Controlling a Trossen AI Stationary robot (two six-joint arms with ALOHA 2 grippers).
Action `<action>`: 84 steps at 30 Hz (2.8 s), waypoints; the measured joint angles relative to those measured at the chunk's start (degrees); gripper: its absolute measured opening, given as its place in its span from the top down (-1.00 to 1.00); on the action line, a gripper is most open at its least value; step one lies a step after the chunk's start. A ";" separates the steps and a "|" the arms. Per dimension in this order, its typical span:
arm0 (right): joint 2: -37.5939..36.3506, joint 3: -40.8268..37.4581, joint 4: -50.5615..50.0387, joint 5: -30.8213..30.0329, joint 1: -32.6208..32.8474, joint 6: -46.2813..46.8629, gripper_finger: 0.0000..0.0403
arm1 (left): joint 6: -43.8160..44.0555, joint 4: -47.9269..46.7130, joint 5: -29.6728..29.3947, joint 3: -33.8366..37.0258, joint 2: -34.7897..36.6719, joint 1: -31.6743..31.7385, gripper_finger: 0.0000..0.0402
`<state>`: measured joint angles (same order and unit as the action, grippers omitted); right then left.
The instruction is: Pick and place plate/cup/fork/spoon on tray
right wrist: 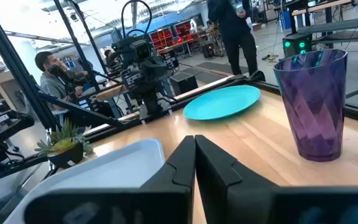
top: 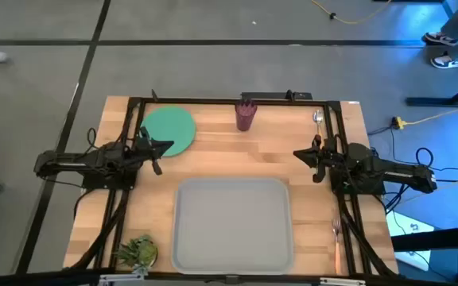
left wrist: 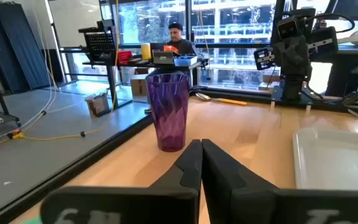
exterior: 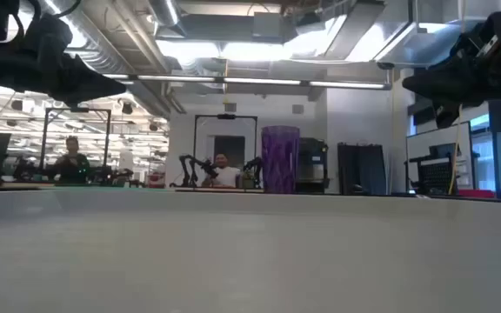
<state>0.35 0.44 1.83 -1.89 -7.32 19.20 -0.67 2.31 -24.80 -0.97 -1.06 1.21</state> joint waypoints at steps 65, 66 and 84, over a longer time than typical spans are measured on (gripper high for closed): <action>0.00 0.01 -0.02 0.02 0.01 0.00 0.92 | 0.00 -0.01 -0.02 -0.01 -0.01 0.00 1.00; 0.00 0.01 -0.01 0.00 0.01 0.02 0.92 | 0.02 0.00 -0.02 -0.01 -0.01 -0.01 1.00; -0.01 0.00 1.10 -0.05 -0.01 2.85 0.92 | 0.02 0.00 -0.02 0.00 0.00 0.00 1.00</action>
<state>0.34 0.43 2.92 -1.93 -7.33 22.05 -0.64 2.30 -24.82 -0.98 -1.06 1.21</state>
